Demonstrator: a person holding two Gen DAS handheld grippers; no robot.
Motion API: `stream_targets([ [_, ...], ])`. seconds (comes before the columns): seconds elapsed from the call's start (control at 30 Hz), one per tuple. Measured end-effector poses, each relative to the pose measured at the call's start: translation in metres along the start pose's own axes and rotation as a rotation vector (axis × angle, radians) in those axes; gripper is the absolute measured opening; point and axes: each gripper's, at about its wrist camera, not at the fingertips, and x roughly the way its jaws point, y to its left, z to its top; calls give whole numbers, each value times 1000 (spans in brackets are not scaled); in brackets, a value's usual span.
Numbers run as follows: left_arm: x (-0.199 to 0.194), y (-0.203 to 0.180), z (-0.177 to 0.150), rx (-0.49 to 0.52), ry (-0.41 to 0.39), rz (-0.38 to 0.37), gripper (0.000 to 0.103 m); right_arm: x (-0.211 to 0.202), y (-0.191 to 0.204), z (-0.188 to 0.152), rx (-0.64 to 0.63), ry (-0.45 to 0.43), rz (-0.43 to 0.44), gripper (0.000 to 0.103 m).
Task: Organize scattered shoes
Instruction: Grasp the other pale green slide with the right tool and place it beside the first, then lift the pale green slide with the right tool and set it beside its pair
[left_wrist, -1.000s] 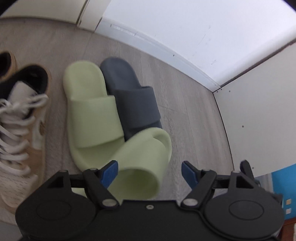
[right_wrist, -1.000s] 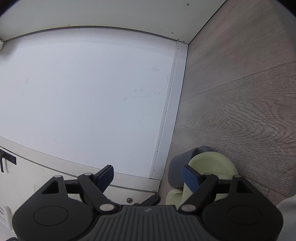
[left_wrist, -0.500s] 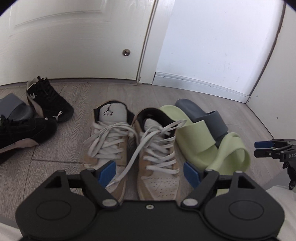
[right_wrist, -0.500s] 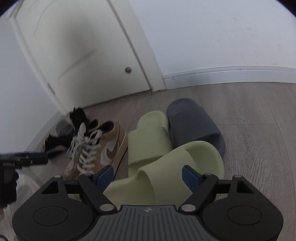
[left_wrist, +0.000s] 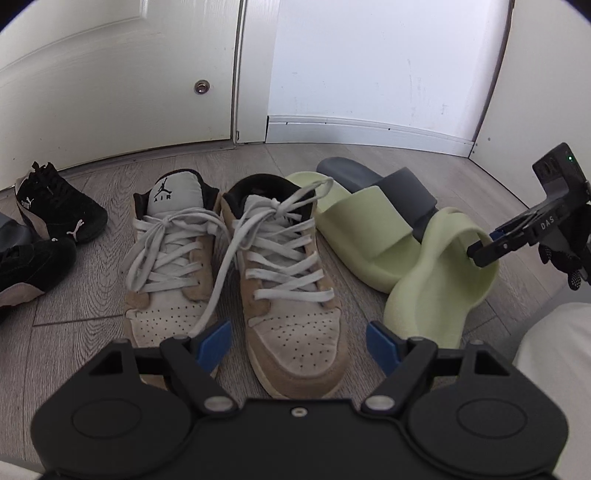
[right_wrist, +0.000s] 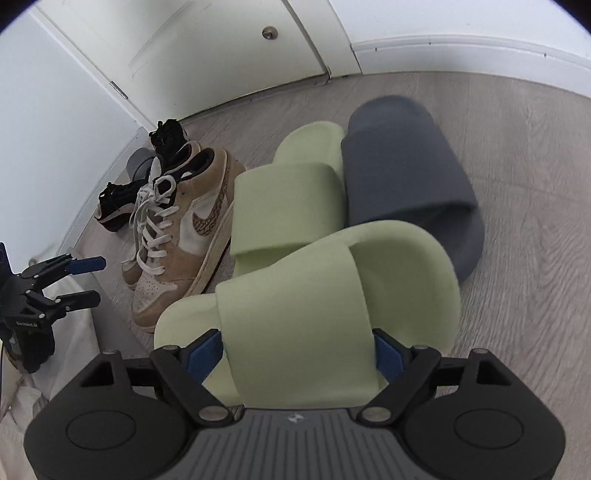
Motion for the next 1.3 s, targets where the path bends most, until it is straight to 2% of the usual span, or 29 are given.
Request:
stream_targets([
  [0.13,2,0,-3,5,3,-6,80,-9,5,-17,53,-24,149,82],
  [0.27,-2,1,-3,-3,-16,-10,80,-14,17,-34,43,0,228,82],
  [0.3,-2,1,-3,-7,-17,-6,80,-15,17,-39,51,-2,239,76],
  [0.4,-2,4,-3,-19,-19,5,80,-18,13,-50,98,-45,277,37],
  [0.43,-1,4,-3,-21,-15,8,80,-19,11,-54,117,-62,296,32],
  [0.47,0,5,-4,-23,-12,10,80,-17,13,-56,118,-56,302,32],
  [0.6,2,5,-4,-34,-7,21,80,-10,27,-48,89,10,285,34],
  [0.67,3,6,-5,-40,-7,29,80,-4,27,-42,118,38,253,45],
  [0.73,4,7,-5,-49,-5,37,80,11,25,-33,190,97,186,71],
  [0.77,4,8,-5,-54,-5,42,80,21,24,-29,230,133,160,74],
  [0.87,2,13,-6,-69,-9,52,80,31,28,-21,302,127,111,71],
  [1.0,2,24,-7,-125,-7,52,80,9,53,-21,332,-19,60,67],
  [1.13,2,32,-6,-171,-14,54,80,-13,93,-31,371,-93,-44,62],
  [1.17,1,33,-6,-175,-18,56,80,-19,101,-36,402,-125,-69,58],
  [1.23,-1,35,-5,-184,-28,58,80,-33,104,-47,515,-199,-95,41],
  [1.3,-3,36,-5,-191,-36,60,80,-43,100,-62,634,-294,-125,37],
])
